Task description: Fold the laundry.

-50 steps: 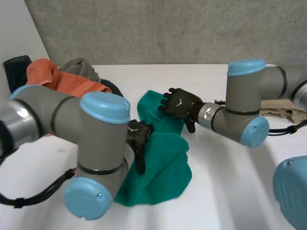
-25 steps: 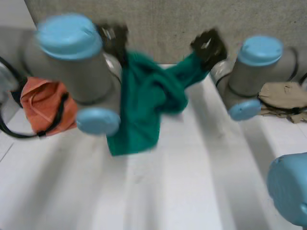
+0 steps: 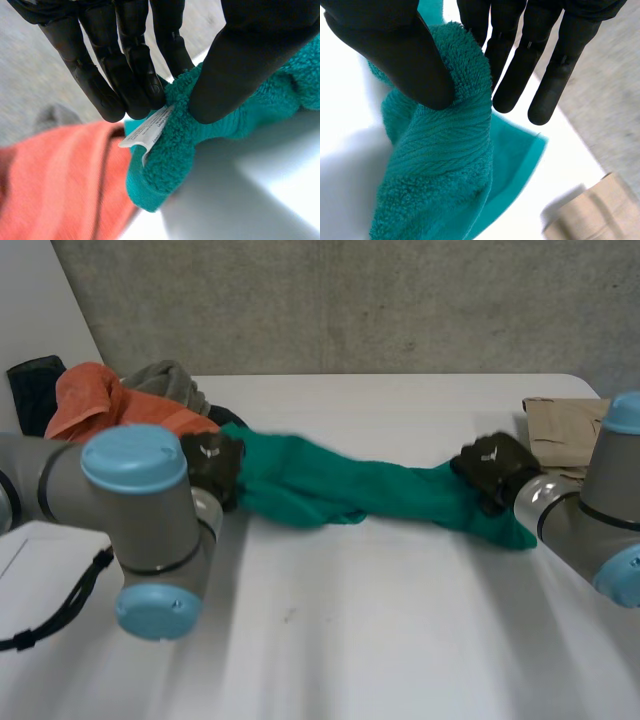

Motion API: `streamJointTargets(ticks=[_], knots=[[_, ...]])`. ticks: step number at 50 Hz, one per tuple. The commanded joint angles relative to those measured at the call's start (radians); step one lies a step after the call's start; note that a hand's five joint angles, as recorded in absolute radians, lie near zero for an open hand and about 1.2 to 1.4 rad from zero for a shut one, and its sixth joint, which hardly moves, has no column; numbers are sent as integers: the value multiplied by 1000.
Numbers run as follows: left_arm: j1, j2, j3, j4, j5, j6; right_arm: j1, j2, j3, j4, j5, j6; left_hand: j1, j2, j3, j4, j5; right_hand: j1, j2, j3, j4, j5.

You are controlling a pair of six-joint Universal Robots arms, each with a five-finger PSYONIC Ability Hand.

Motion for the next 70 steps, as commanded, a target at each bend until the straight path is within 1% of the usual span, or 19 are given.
streamJointTargets(ticks=[1, 7, 8, 9, 11, 12, 17, 24, 29, 36, 40, 43, 44, 46, 51, 56, 59, 63, 70], knots=[[-18, 20, -37, -66, -1, 47, -14, 10, -58, 156, 23, -20, 247, 203, 209, 201, 260, 274, 227, 212, 200, 233], [-55, 90, -85, -190, 19, 93, -6, -94, -81, 250, -3, 24, 247, 203, 209, 201, 260, 274, 227, 212, 200, 233], [-65, 103, -91, -216, 28, 97, -3, -108, -83, 250, -3, 30, 140, 96, 102, 94, 153, 274, 227, 212, 200, 233], [-88, 129, -100, -274, 53, 103, 7, -135, -86, 249, -5, 44, -297, -341, -335, -344, -284, 274, 227, 212, 200, 233], [-105, 158, -100, -323, 80, 105, 20, -164, -87, 244, -6, 55, -894, -938, -933, -941, -881, 274, 227, 212, 200, 233], [-108, 176, -97, -346, 91, 105, 26, -181, -87, 241, -6, 56, -974, -1018, -1013, -1021, -961, 274, 227, 212, 200, 233], [-84, 276, -9, -377, 116, 85, 70, -296, -75, 131, -35, 72, -974, -1018, -1013, -1021, -961, 274, 227, 212, 200, 233], [-6, 200, 220, -333, 162, 50, 104, -416, -21, -46, -181, 121, -974, -1018, -1013, -1021, -961, 274, 227, 212, 200, 233], [4, 7, 496, -374, 290, -10, 147, -494, -7, -66, -256, 229, -974, -1018, -1013, -1021, -961, 274, 227, 212, 200, 233], [-41, -256, 800, -521, 459, -53, 187, -573, -10, -75, -278, 358, -974, -1018, -1013, -1021, -961, 274, 227, 212, 200, 233], [-90, -414, 950, -718, 538, -39, 185, -588, -29, -89, -270, 418, -948, -993, -987, -995, -935, 274, 227, 212, 200, 233], [-101, -446, 989, -816, 565, -16, 143, -556, -46, -98, -259, 441, -573, -617, -611, -620, -560, 274, 227, 212, 200, 233], [-95, -451, 1001, -863, 579, 1, 115, -525, -58, -98, -255, 441, -205, -249, -244, -252, -192, 274, 227, 212, 200, 233], [-81, -443, 1003, -882, 587, 8, 95, -485, -75, -97, -249, 437, 205, 161, 166, 158, 218, 274, 227, 212, 200, 233], [-36, -376, 995, -808, 529, -27, 60, -347, -148, -66, -213, 380, 247, 203, 209, 201, 260, 274, 227, 212, 200, 233], [7, -240, 963, -574, 275, -96, 58, -214, -271, -6, -119, 279, 247, 203, 209, 201, 260, 274, 227, 212, 200, 233], [10, -166, 918, -465, 199, -100, 69, -175, -325, 2, -42, 247, 247, 203, 209, 201, 260, 274, 227, 212, 200, 233], [8, -8, 750, -252, 205, -81, 83, -143, -403, -3, 96, 207, 247, 203, 209, 201, 260, 274, 227, 212, 200, 233], [-1, 152, 420, -5, 167, 20, 93, -155, -359, -58, 121, 222, 247, 203, 209, 201, 260, 274, 227, 212, 200, 233]])
